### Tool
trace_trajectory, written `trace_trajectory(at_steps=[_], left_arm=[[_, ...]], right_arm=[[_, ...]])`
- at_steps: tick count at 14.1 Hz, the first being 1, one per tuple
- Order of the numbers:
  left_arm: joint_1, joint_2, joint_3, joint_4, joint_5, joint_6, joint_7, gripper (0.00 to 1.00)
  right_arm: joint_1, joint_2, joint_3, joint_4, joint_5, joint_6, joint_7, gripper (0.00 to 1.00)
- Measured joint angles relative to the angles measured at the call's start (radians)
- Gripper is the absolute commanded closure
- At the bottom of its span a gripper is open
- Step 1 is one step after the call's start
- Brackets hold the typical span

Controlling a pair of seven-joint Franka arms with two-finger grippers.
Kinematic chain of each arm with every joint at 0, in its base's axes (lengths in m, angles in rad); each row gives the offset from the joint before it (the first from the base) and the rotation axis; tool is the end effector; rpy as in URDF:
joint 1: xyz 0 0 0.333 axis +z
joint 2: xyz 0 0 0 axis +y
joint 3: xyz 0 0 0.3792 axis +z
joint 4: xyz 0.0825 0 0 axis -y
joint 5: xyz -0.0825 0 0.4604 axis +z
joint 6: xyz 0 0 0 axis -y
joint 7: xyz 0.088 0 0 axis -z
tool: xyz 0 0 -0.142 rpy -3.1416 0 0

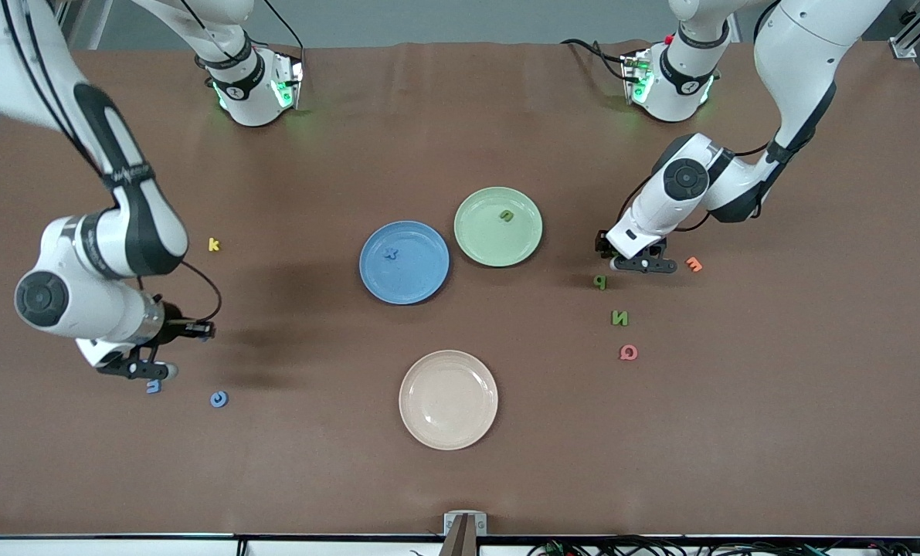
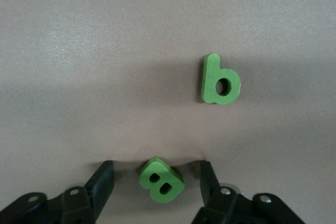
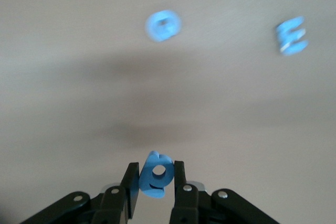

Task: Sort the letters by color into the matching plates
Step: 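Carry the blue a to the blue plate and open the right gripper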

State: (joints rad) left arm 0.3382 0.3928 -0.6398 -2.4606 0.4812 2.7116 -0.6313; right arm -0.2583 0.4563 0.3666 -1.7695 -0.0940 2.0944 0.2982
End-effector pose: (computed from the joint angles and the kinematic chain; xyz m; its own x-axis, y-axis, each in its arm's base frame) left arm 0.4798 -0.1908 0.1243 0.9961 -0.0818 -0.0317 -0.0808 -0.9962 0.0311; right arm 0.7249 0.0530 0.2887 0.9800 -0.1603 -0.1175 -0.1671 -0.9847 -0.0499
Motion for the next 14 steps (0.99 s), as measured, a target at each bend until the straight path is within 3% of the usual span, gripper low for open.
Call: trace_trajectory(at_steps=[5,9,11,12,13,14], left_arm=[[0.000,-0.002,-0.008,0.007,0.000,0.002,-0.003,0.74],[0.001,-0.002,-0.008,0.011,0.000,0.002,-0.004,0.79],[0.001,-0.002,-0.008,0.012,0.000,0.002,-0.006,0.73],[0.001,-0.002,-0.008,0.012,0.000,0.002,-0.006,0.56],[0.001,-0.002,-0.008,0.013,0.000,0.002,-0.006,0.52],[0.000,-0.001,-0.008,0.014,0.000,0.002,-0.006,0.39]], right_arm=[[0.103,-0.197,0.196,-0.143,0.058,-0.005,0.521,1.00],[0.277,-0.215,0.226,-0.225,0.057,0.098,0.816,1.00],[0.325,-0.212,0.225,-0.295,0.049,0.186,0.894,0.99],[0.338,-0.210,0.225,-0.321,0.040,0.214,0.925,0.99],[0.345,-0.208,0.224,-0.336,0.026,0.226,0.955,0.99],[0.349,-0.204,0.224,-0.342,0.005,0.228,0.980,0.99]])
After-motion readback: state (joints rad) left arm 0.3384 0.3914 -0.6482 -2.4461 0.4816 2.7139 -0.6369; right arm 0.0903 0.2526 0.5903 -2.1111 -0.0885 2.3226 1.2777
